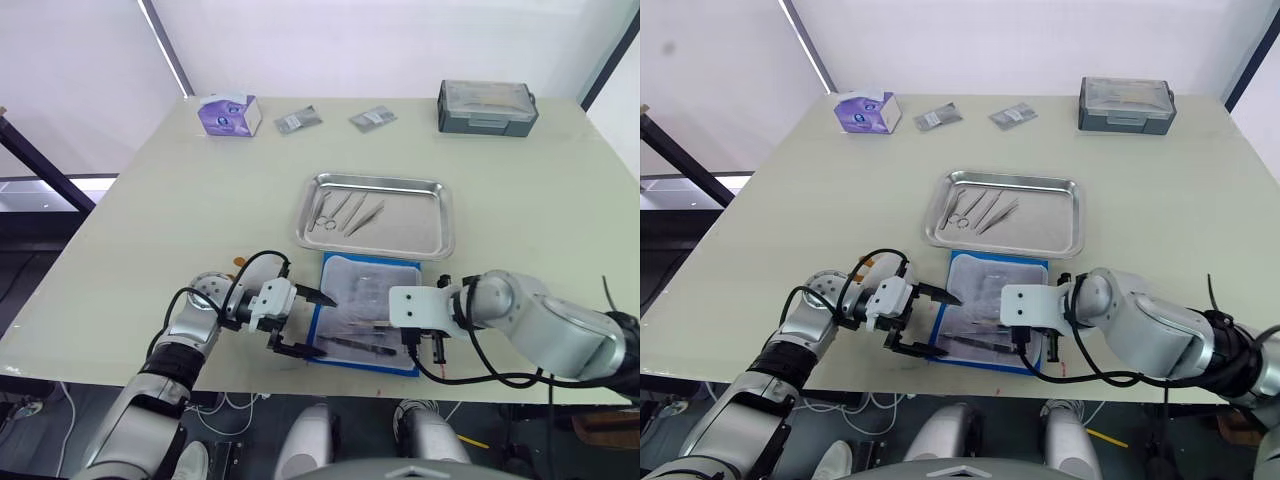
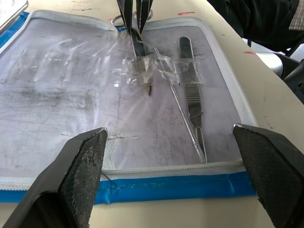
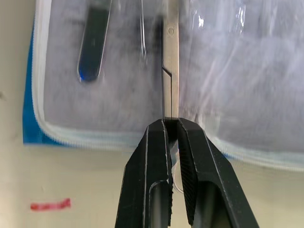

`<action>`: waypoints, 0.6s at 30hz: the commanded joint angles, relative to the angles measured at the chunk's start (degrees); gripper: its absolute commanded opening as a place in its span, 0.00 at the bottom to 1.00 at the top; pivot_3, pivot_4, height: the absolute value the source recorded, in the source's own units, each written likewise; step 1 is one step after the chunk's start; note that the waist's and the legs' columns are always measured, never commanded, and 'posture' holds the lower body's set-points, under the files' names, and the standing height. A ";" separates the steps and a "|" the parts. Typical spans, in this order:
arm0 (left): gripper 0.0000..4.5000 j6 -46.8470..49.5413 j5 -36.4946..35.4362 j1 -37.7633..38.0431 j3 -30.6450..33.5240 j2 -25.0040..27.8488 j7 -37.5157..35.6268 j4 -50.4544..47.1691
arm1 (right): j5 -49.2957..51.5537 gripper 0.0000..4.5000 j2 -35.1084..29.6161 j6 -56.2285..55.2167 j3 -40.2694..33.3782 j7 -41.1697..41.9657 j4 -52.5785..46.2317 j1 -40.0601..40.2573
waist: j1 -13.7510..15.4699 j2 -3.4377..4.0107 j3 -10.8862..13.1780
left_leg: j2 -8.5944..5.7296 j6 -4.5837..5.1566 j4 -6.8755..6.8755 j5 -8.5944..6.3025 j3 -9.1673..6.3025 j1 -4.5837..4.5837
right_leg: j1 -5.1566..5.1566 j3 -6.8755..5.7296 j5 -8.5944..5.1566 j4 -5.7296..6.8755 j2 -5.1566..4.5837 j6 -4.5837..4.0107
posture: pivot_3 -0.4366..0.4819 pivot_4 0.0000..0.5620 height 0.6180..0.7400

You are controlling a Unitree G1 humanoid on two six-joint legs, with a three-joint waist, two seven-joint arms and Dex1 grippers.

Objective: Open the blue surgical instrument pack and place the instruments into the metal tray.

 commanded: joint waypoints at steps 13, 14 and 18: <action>1.00 -0.67 6.96 0.60 -3.62 -0.42 0.40 7.59 | 0.56 0.01 -9.58 -26.44 -20.28 3.68 9.00 21.74 | 0.08 -0.12 0.10 | -0.48 0.07 -0.02 0.02 -0.57 0.12 | 0.54 -0.43 -0.16 -0.22 -0.48 0.27 | 0.48 0.27 0.93; 1.00 -0.77 6.96 0.48 -3.66 -0.44 0.40 7.77 | 0.90 0.01 -9.31 -27.99 -21.69 4.14 9.91 22.86 | 0.10 -0.12 0.10 | -0.51 0.07 -0.03 0.02 -0.62 0.12 | 0.56 -0.47 -0.16 -0.23 -0.51 0.28 | 0.48 0.27 0.93; 1.00 -1.01 6.85 0.24 -3.85 -0.41 0.33 8.09 | 0.75 0.01 -9.36 -36.94 -26.93 5.68 16.71 27.58 | 0.15 -0.12 0.10 | -0.59 0.09 -0.04 0.04 -0.72 0.11 | 0.62 -0.54 -0.17 -0.25 -0.54 0.30 | 0.48 0.27 0.93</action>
